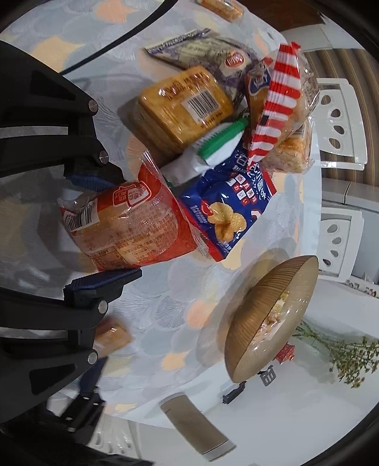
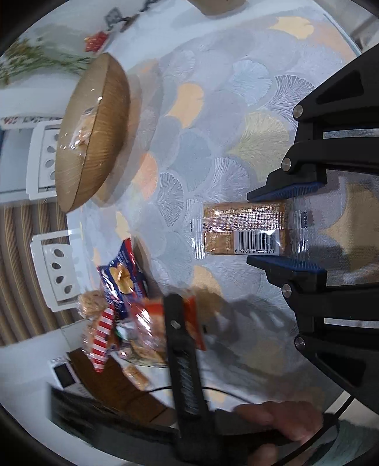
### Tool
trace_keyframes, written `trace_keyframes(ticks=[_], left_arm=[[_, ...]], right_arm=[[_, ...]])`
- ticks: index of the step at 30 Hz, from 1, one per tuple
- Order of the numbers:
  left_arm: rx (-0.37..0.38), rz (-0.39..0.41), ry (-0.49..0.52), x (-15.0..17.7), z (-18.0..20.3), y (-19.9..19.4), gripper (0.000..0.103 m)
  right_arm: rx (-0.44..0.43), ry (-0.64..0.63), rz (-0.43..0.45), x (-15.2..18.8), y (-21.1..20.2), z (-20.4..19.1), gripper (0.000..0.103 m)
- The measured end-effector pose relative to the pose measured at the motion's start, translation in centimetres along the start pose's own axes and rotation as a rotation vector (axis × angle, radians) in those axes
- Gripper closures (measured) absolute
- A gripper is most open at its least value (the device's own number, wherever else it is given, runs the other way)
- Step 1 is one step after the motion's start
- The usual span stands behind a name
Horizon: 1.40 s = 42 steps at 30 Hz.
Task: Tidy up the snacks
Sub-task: 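Grasp the red bread bag with the left gripper while the right grasps the small wafer bar, then carry both snacks over the amber bowl and open both grippers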
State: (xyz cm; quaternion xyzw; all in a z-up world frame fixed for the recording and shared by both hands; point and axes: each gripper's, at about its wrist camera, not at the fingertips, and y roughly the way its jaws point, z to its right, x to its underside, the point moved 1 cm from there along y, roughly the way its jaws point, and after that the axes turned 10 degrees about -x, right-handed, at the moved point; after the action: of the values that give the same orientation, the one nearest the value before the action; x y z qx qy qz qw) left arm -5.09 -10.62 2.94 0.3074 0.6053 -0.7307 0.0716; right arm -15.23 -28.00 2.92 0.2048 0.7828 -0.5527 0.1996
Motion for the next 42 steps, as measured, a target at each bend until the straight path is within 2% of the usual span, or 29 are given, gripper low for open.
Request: trace_keyframes(ticks=[12, 15, 19, 27, 35, 39, 42], left_arm=[[-0.002, 0.022, 0.042, 0.9, -0.1, -1.7, 0.058], [-0.001, 0.028, 0.053, 0.7, 0.2, -2.0, 0.058], [-0.003, 0.056, 0.087, -0.3, 1.2, -2.9, 0.058], [0.005, 0.131, 0.155, -4.6, 3.5, -4.9, 0.058], [0.018, 0.208, 0.233, -10.4, 6.6, -5.8, 0.058], [0.042, 0.204, 0.242, -12.8, 7.9, -4.6, 0.058], [0.073, 0.162, 0.235, -14.2, 8.8, -2.9, 0.058]], right_arm=[[0.028, 0.005, -0.023, 0.0, 0.5, -0.1, 0.065], [0.045, -0.002, -0.017, -0.2, 0.9, -0.3, 0.069], [0.031, 0.007, -0.003, -0.4, 0.5, -0.1, 0.07], [0.057, 0.019, 0.104, -2.8, -3.1, 1.2, 0.07], [0.111, 0.067, 0.274, -8.1, -8.3, 3.7, 0.07], [0.13, 0.146, 0.298, -10.9, -8.7, 5.6, 0.07], [0.122, 0.253, 0.298, -13.1, -8.5, 8.0, 0.07]])
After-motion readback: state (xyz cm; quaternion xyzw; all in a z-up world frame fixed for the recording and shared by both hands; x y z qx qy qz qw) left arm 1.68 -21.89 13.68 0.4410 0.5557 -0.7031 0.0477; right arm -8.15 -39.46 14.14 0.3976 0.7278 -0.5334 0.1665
